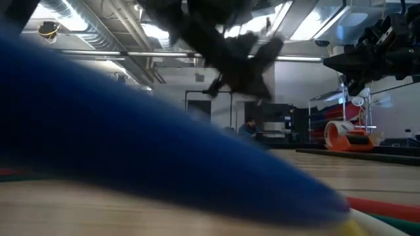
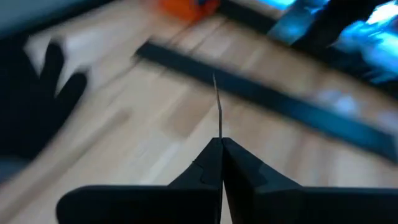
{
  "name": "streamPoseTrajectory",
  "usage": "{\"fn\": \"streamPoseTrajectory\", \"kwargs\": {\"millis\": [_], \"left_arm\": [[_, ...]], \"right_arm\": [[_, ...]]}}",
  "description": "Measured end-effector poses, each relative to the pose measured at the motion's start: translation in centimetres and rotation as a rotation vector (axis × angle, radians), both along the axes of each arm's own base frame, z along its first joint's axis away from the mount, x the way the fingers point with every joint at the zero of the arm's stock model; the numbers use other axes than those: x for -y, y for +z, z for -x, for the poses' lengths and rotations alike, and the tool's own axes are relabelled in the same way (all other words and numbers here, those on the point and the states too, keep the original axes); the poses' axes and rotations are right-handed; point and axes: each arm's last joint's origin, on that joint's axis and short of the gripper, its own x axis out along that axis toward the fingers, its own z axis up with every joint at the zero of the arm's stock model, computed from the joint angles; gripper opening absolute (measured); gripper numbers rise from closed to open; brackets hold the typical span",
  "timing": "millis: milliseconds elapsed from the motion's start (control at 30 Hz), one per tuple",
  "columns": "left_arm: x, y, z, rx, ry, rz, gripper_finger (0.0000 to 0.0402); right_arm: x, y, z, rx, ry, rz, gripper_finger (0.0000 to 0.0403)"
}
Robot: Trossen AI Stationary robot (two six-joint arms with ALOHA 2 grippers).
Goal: Ziptie cables
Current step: Wrap the cable wires together using the black zip tie
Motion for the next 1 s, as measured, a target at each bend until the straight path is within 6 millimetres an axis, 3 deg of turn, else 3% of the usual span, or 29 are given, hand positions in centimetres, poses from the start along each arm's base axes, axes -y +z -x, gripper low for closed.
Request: {"fn": "streamPoseTrajectory", "kwargs": {"millis": [267,433,733,1000], "left_arm": [[1.9,7.5,0.6,0.175,-0.091,-0.049,0.0],[2.7,10.7,1.1,0.257,-0.117,-0.071,0.0],[3.6,13.8,1.8,0.394,-0.149,-0.104,0.0],[3.6,14.2,1.9,0.419,-0.155,-0.129,0.0]], "right_arm": [[0.0,0.0,0.0,0.002,0.0,0.001,0.0],[0.0,0.0,0.0,0.002,0.0,0.001,0.0],[0.0,0.0,0.0,0.007,-0.008,-0.024,0.0],[0.0,0.8,0.1,0.129,0.012,-0.345,0.0]]}}
